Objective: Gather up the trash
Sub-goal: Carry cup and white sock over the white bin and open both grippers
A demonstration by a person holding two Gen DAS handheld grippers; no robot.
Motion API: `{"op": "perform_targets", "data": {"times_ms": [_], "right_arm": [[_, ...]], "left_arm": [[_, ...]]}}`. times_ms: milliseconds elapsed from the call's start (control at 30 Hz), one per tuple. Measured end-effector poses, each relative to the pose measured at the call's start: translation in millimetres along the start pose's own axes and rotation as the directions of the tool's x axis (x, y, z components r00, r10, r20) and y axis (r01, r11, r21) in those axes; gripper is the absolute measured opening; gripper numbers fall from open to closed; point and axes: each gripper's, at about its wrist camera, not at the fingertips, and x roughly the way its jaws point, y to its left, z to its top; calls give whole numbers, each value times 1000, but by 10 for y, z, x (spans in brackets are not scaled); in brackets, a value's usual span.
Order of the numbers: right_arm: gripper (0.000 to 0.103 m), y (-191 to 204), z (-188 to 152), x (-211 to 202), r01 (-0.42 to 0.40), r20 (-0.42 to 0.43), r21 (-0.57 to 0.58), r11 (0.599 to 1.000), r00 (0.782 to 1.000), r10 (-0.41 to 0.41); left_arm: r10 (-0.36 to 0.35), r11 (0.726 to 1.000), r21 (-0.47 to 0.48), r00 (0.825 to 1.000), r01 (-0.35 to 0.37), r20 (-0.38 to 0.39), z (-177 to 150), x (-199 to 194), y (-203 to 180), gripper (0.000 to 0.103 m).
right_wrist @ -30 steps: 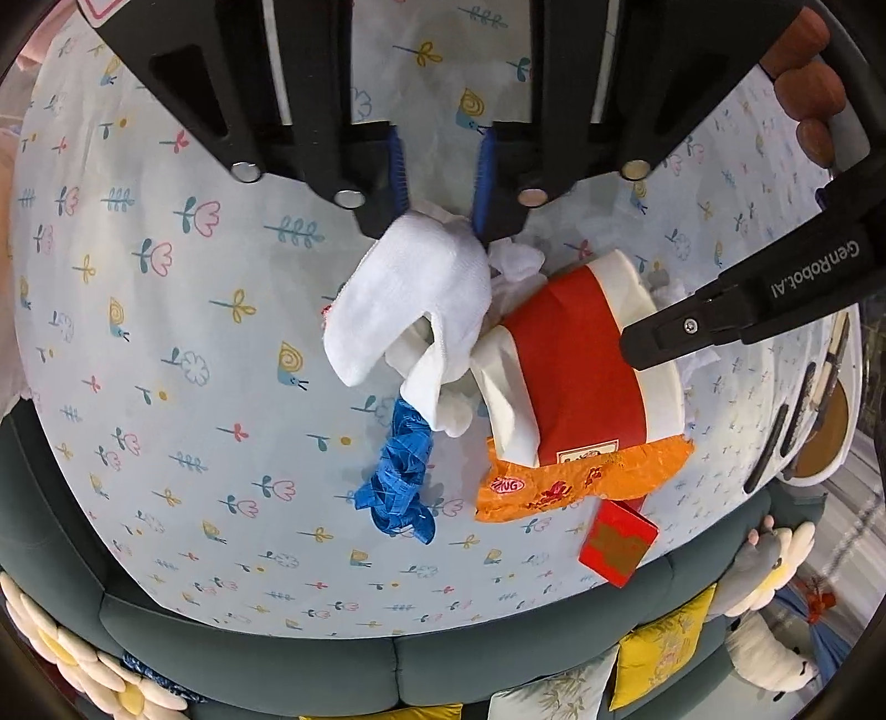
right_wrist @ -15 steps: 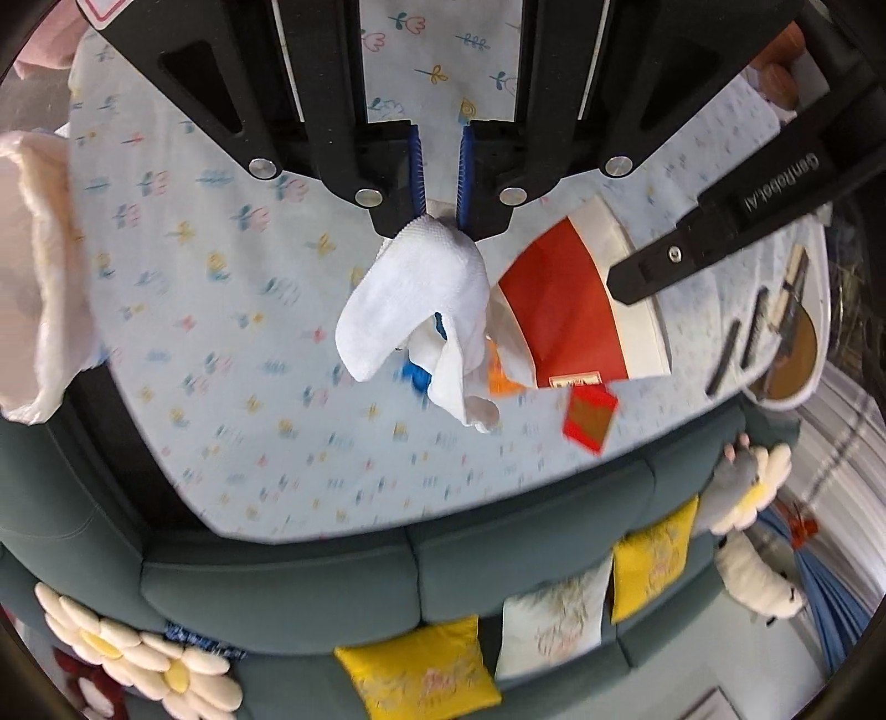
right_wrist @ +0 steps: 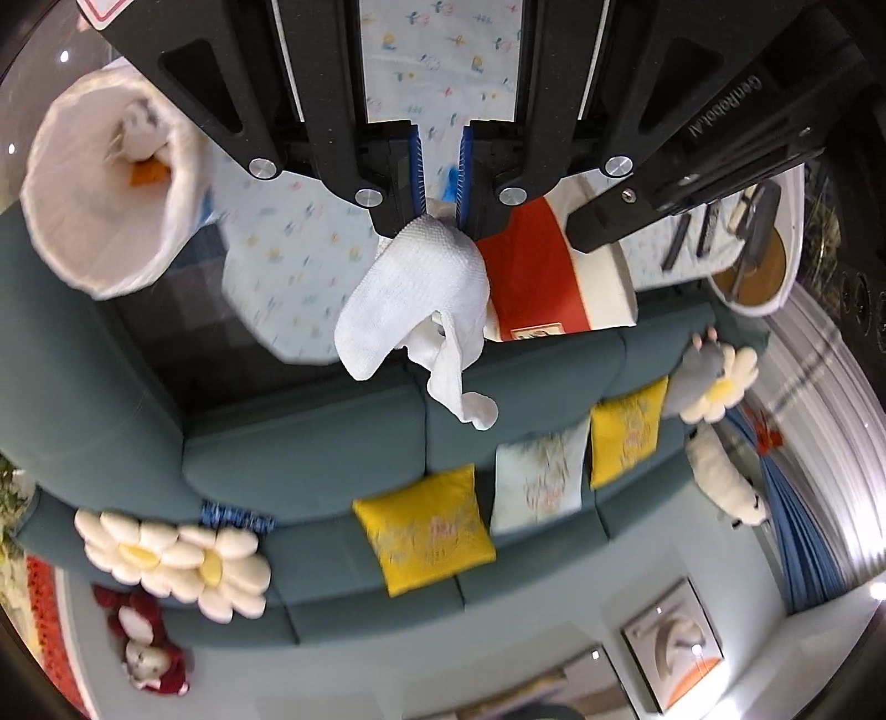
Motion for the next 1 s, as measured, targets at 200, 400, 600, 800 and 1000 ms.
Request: {"op": "perform_targets", "data": {"times_ms": [200,400,600,800,1000], "right_arm": [[9,-291,101,-481,15,78,24,1000,997,-17],[9,-662,89,-871,57,128,54,997,990,-63],[9,-1098,9,-1103,100,146,107,989,983,-115],[9,-1534,-98,-1171,143,136,161,976,977,-166],[9,-1873,-260,-1059,179,97,205,962,975,-202]], "left_arm": [[-31,997,77,999,28,40,11,-181,-544,3],[-72,989,131,997,67,36,-91,-178,-998,3],[-111,978,177,994,109,4,-215,-53,-1403,3],[-137,968,205,990,142,-39,-311,155,-1726,3],[-148,962,218,985,164,-90,-438,439,-1928,3]]}}
